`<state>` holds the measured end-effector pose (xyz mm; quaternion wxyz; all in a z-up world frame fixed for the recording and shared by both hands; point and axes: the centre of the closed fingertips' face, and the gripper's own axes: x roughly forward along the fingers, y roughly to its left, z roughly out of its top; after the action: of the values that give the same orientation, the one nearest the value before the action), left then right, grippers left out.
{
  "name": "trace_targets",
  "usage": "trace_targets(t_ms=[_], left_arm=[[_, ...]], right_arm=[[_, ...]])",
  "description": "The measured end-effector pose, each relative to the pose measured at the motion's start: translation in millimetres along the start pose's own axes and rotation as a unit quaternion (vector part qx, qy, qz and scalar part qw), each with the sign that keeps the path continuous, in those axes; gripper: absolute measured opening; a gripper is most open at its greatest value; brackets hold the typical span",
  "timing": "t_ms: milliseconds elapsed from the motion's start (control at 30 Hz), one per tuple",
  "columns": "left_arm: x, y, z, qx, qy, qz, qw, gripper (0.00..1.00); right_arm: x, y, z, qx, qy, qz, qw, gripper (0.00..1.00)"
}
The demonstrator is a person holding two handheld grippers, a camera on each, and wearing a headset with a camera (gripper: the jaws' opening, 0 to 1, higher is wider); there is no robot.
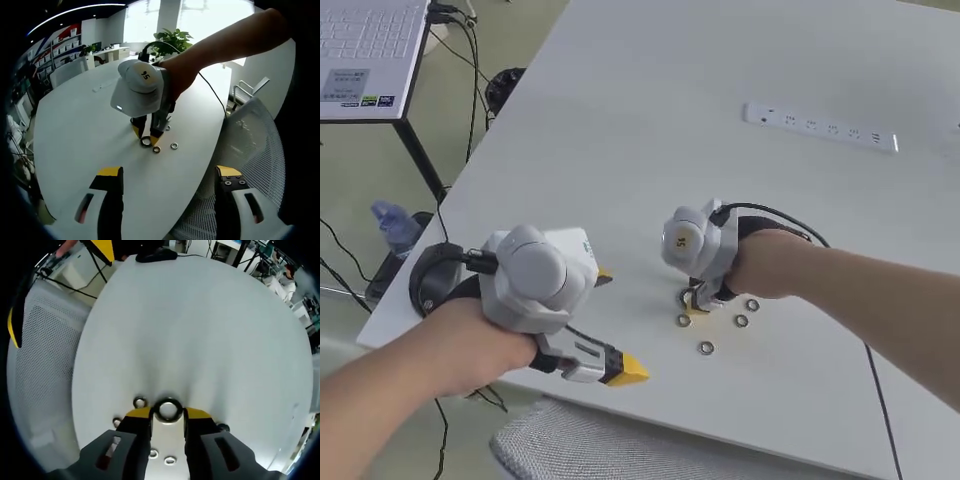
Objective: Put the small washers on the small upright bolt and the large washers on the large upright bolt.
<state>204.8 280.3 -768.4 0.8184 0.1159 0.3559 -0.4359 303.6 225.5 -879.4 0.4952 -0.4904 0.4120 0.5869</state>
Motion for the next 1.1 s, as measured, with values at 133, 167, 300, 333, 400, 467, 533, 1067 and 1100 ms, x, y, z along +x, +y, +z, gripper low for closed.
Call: trace_targets(t_ms=[133, 167, 300, 333, 400, 467, 533, 1067, 1100], left_arm=[[-2.0, -0.2, -1.7, 0.000, 0.000, 0.003, 1.0000, 0.73], [-2.4, 0.0, -2.1, -0.001, 0.000, 0.004, 1.0000, 0.73], [-3.9, -0.7, -5.1, -0.004, -0.001, 0.007, 1.0000, 0.73], [-4.2, -0.8, -5.7, -0.005, -0.001, 0.008, 1.0000, 0.73], [-6.0, -1.3, -7.2, -0.005, -0.001, 0.010, 0.9999, 0.73], [-8.5, -1.5, -7.2, -0.008, -0.003, 0.011, 0.9999, 0.73], [-9.5, -0.2, -8.1, -0.006, -0.001, 0.013, 0.9999, 0.73], [-9.9, -1.7, -6.5, -0.007, -0.010, 0.016, 0.9998, 0.72], [-9.9, -1.4, -6.9, -0.007, -0.010, 0.016, 0.9998, 0.72]], right_arm=[[0.2, -0.2, 0.1, 0.007, 0.000, 0.004, 1.0000, 0.25], [0.6, -0.1, 0.2, 0.004, 0.003, 0.003, 1.0000, 0.24], [-0.1, 0.4, 0.0, 0.005, 0.001, 0.003, 1.0000, 0.24], [0.0, 0.0, 0.3, 0.006, -0.001, 0.004, 1.0000, 0.24], [0.0, 0.4, 0.8, 0.015, -0.002, 0.003, 0.9999, 0.24], [-0.2, 0.4, 1.1, 0.016, -0.002, 0.006, 0.9998, 0.24], [-0.9, 0.2, 0.7, 0.017, -0.006, 0.013, 0.9998, 0.24], [0.7, 2.2, 2.3, 0.013, -0.007, -0.005, 0.9999, 0.25], [0.4, 0.8, 1.8, 0.016, -0.007, -0.006, 0.9998, 0.24]])
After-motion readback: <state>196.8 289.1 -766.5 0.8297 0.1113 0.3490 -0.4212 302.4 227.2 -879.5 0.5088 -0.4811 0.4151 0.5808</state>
